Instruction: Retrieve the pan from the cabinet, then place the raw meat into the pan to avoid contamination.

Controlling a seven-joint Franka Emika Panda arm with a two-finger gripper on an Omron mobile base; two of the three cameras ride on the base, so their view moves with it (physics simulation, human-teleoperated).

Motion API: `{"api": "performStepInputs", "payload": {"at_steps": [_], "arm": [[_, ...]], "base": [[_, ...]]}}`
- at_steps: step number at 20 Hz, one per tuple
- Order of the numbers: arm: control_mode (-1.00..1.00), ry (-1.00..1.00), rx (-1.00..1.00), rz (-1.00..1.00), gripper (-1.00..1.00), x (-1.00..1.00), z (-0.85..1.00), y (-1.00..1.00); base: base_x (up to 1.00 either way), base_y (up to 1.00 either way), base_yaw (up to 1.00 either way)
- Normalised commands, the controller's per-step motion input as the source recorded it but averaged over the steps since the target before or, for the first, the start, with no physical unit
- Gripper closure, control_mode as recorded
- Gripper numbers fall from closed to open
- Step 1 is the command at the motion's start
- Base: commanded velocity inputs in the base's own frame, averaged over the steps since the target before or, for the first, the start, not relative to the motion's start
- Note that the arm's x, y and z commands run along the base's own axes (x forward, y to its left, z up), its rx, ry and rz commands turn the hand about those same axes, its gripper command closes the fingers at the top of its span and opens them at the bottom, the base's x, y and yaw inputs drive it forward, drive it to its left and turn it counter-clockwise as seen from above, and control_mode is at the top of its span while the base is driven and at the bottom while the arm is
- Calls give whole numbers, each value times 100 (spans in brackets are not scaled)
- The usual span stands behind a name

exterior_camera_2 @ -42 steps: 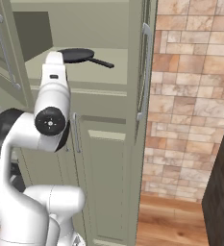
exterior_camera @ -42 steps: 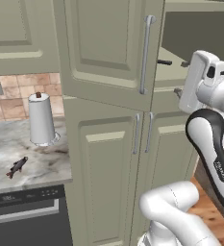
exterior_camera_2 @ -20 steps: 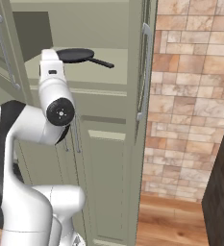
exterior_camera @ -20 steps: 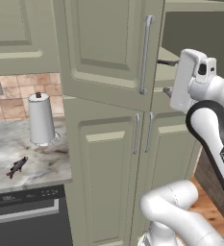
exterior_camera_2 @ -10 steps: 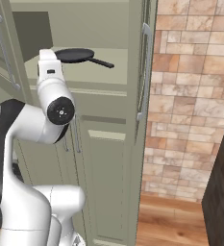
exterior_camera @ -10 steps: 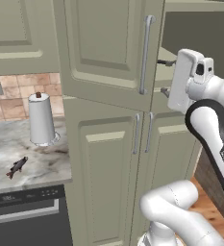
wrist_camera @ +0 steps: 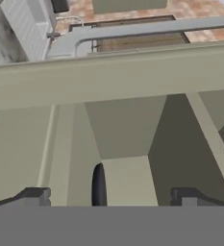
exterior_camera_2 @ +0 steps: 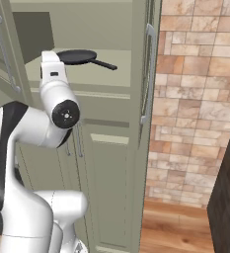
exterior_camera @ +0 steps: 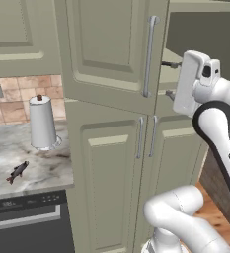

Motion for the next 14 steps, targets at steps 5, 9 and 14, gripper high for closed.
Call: {"api": "performStepInputs", "payload": {"at_steps": [5,9,14], "arm": [[-100,0,-2,8,-100,0,0,2],[-100,0,-1,10,-100,6,0,4],[-100,0,-1,11,-100,8,0,3]], "base": [[0,0,0],[0,0,0],[0,0,0]]}}
